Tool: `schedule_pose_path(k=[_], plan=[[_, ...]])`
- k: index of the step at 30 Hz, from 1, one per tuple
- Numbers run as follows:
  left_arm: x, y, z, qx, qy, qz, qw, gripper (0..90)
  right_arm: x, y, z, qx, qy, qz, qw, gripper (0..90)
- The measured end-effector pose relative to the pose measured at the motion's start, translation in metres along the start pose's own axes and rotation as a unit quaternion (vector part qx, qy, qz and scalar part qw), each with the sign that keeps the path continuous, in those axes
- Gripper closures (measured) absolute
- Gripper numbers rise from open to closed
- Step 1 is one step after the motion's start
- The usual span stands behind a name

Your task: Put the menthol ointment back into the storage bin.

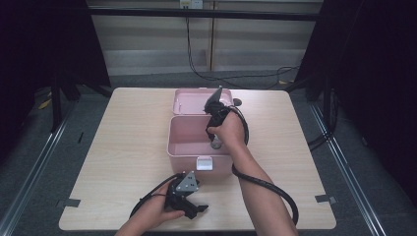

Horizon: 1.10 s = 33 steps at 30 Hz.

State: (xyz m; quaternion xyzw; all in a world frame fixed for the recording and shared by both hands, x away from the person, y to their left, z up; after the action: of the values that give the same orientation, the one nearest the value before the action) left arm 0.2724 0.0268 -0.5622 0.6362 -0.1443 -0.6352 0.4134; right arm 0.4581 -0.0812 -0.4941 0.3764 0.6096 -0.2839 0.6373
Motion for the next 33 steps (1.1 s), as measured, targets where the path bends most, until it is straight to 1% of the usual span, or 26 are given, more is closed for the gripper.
schedule_pose_path(k=[9,14,16,18,21,23,24,28,30,33], plan=[[0.000,0.000,0.000,0.000,0.000,0.000,1.0000,14.2,0.001,-0.002,0.001,-0.003,0.001,-0.003,1.0000,49.3],[0.000,0.000,0.000,0.000,0.000,0.000,1.0000,14.2,0.000,-0.002,0.002,-0.006,-0.003,-0.004,1.0000,49.3],[0.000,0.000,0.000,-0.001,0.000,0.000,1.0000,14.2,-0.003,-0.002,0.001,-0.006,-0.004,-0.002,1.0000,48.7],[0.000,0.000,0.000,0.000,0.000,0.000,1.0000,14.2,-0.006,-0.003,0.000,-0.008,0.002,-0.004,1.0000,47.8],[0.000,0.000,0.000,0.000,0.000,0.000,1.0000,14.2,-0.013,-0.004,-0.001,-0.016,0.001,-0.002,0.9999,46.4],[0.000,0.000,0.000,0.000,0.000,0.000,1.0000,14.2,-0.015,-0.004,-0.001,-0.016,0.000,-0.001,0.9999,45.9],[0.000,0.000,0.000,0.000,0.000,0.000,1.0000,14.2,-0.019,-0.005,-0.001,-0.018,0.002,0.002,0.9998,43.1],[0.000,0.000,0.000,0.000,0.000,0.001,1.0000,14.2,-0.025,-0.008,-0.003,-0.025,0.007,0.002,0.9997,40.2],[0.000,0.000,0.000,0.000,0.000,0.000,1.0000,14.2,-0.029,-0.010,-0.003,-0.032,0.009,0.004,0.9995,39.0],[0.000,0.000,0.000,0.000,0.000,0.001,1.0000,14.2,-0.034,-0.011,-0.002,-0.034,0.008,0.011,0.9993,36.2]])
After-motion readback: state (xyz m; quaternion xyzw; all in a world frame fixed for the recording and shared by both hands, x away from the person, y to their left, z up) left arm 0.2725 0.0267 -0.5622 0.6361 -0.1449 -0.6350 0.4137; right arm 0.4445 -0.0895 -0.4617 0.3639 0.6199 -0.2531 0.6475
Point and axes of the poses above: each handheld gripper's, and its own axes: x roughly forward along the jaws, y roughly out of its top, z roughly to its right, the point moved 8 cm from there along x, roughly forward along the jaws, and after that the axes turned 9 degrees about -x, right-handed, at the moved point
